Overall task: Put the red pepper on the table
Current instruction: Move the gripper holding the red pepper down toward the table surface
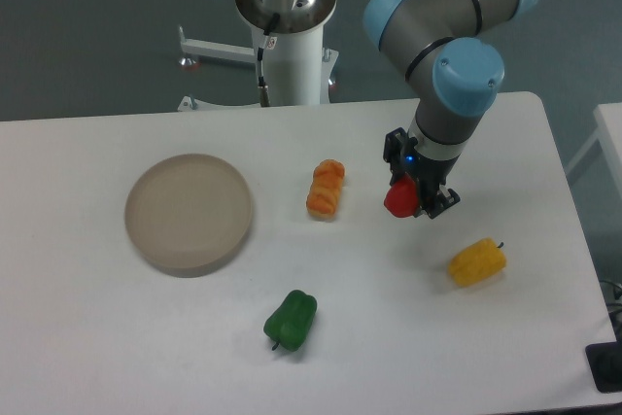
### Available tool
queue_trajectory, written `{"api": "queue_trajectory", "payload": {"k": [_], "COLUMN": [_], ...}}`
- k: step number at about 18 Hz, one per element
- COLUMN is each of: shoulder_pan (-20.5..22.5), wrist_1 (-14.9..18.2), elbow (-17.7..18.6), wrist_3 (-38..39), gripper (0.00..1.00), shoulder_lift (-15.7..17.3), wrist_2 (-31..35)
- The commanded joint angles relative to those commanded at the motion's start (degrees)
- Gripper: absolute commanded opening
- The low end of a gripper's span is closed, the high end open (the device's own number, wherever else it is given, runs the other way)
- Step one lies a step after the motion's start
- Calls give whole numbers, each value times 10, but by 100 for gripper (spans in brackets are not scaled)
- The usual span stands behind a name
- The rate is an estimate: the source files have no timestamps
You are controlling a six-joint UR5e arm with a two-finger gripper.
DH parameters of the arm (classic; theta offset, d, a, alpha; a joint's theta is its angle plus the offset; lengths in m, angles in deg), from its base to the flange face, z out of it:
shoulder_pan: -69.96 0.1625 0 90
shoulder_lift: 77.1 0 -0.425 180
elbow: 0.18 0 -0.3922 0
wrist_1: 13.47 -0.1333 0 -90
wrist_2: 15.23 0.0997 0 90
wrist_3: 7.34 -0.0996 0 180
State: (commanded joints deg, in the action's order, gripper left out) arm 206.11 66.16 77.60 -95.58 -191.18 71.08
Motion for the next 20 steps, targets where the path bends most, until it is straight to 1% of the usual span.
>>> {"api": "queue_trajectory", "payload": {"k": [3, 6, 10, 12, 14, 17, 19, 20], "shoulder_pan": [-2, -14, -37, -46, -56, -63, -68, -69], "wrist_1": [-1, 1, -3, -25, -39, -59, -89, -96], "elbow": [-5, -39, -62, -68, -69, -69, -63, -61], "wrist_3": [4, 19, 47, 63, 87, 89, 84, 80], "gripper": [16, 16, 15, 15, 15, 15, 16, 17], "shoulder_lift": [-3, -28, -62, -78, -92, -108, -131, -133], "wrist_2": [-2, -11, -11, -12, -11, -11, -11, -11]}}
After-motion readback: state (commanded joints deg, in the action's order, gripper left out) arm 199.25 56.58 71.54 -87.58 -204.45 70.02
